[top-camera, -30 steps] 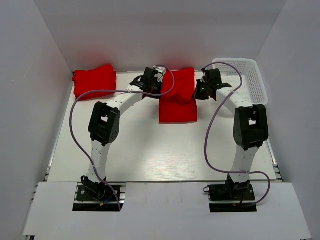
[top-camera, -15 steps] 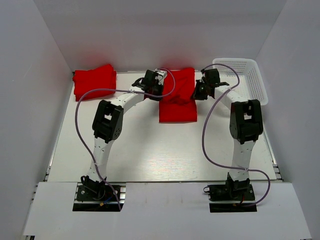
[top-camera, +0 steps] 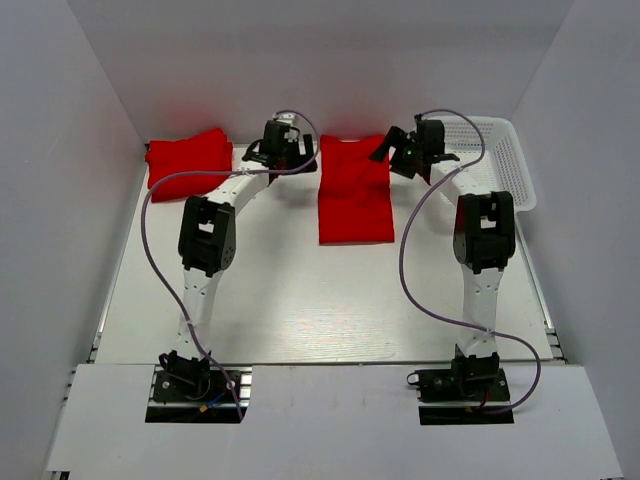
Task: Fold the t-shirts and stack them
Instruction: Fold the folded rectangular tshirt in 1/3 of the way, then grab one side of the 2/3 rectangular tshirt with both arms
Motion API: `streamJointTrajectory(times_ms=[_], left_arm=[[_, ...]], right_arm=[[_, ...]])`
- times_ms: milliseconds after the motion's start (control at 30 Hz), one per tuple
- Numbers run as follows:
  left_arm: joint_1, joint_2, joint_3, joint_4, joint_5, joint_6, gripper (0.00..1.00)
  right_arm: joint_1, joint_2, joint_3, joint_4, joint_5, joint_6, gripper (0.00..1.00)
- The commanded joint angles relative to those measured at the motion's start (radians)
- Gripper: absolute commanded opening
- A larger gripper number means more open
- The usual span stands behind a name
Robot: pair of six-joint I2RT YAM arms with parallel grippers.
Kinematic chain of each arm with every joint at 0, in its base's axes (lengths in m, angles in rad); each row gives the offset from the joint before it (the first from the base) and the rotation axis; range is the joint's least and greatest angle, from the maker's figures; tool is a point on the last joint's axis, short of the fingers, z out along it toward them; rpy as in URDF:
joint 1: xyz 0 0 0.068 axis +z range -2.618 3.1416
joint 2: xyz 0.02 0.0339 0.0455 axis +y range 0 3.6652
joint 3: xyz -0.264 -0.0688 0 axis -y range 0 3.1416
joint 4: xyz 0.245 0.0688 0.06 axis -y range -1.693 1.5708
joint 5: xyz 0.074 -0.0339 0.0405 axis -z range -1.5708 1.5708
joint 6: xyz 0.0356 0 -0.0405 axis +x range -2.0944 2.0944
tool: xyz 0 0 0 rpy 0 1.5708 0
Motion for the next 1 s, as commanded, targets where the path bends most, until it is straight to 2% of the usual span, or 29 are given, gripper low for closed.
streamJointTrajectory(times_ms=[0,33,233,367,467,500,633,800,967], left_arm=[[0.010,-0.085,0.055,0.027,0.024,-0.001,1.00],[0.010,-0.094,0.055,0.017,0.035,-0.001,1.00],[-0.012,-0.233,-0.166,0.047,0.107,0.046,1.00],[-0.033,-0.299,-0.334,0.056,0.219,0.057,1.00],[-0.062,-0.347,-0.434,0.047,0.219,0.057,1.00],[-0.076,-0.359,-0.459,0.047,0.210,0.048,1.00],[-0.107,-0.411,-0.598,0.076,0.173,0.048,1.00],[-0.145,-0.422,-0.648,0.067,0.153,0.048,1.00],[-0.167,-0.398,-0.657,0.058,0.142,0.048,0.88]], right_arm=[[-0.004,-0.035,0.084,0.001,-0.039,-0.040,0.90],[0.001,-0.063,0.056,-0.010,-0.040,-0.052,0.90],[0.010,-0.236,-0.163,-0.051,-0.054,-0.188,0.90],[0.025,-0.330,-0.353,-0.097,-0.002,-0.250,0.90],[0.034,-0.409,-0.435,-0.120,0.020,-0.265,0.90],[0.039,-0.417,-0.506,-0.119,0.018,-0.262,0.90],[0.041,-0.479,-0.649,-0.057,-0.020,-0.242,0.90],[0.036,-0.514,-0.740,-0.010,-0.034,-0.232,0.90],[0.031,-0.511,-0.792,0.027,-0.040,-0.213,0.90]])
